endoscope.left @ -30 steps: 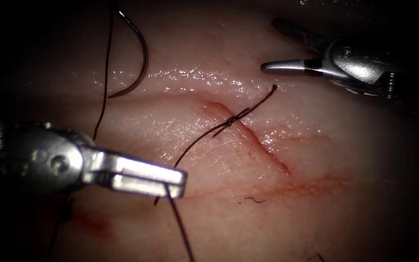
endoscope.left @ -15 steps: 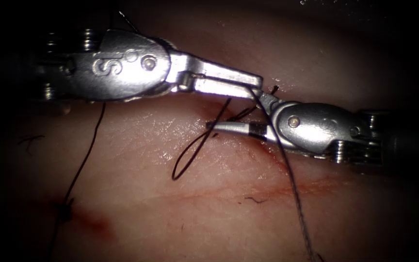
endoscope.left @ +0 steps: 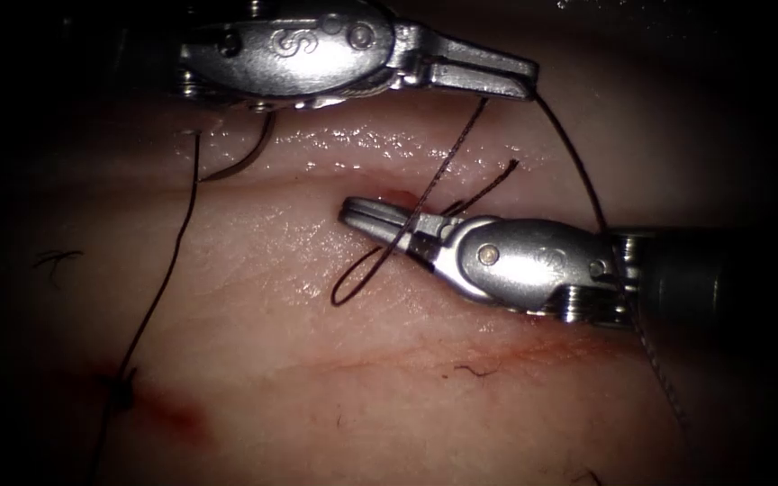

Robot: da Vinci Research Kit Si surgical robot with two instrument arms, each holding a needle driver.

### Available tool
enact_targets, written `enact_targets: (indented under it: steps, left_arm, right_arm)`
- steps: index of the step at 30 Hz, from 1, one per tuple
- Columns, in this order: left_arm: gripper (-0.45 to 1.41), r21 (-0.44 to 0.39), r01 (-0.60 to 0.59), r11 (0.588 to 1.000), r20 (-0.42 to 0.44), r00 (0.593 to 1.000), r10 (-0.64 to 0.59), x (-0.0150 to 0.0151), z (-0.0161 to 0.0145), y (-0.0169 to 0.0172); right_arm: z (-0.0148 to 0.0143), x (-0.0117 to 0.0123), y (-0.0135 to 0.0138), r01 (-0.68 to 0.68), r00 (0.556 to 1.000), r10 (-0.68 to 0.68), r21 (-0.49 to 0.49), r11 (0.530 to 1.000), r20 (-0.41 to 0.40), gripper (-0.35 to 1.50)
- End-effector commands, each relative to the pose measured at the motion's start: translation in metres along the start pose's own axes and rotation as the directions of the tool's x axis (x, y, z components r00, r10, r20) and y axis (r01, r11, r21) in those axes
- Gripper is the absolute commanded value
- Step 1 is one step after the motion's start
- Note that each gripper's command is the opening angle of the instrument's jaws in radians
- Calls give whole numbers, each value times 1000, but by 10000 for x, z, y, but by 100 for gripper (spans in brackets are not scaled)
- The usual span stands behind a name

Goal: Wound Closure

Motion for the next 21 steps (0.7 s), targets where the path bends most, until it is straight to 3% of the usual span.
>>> enact_targets:
  steps: [1, 11, 21]
  left_arm:
    - [-45, 3, -8, 1000, 2, 1000, 8, -8, 4, -6]
    - [-45, 54, -1, 999, 12, 1000, 1, -44, -6, -27]
    - [-45, 91, -17, 996, 10, 1000, 16, -79, -13, -29]
  right_arm:
    - [12, 0, -4, 6, 1000, -6, 9, 1000, -19, -35]
    - [32, 13, -9, 14, 994, -12, 23, 1000, -107, -35]
    - [31, 31, -9, 10, 975, -9, 1, 1000, -220, -35]
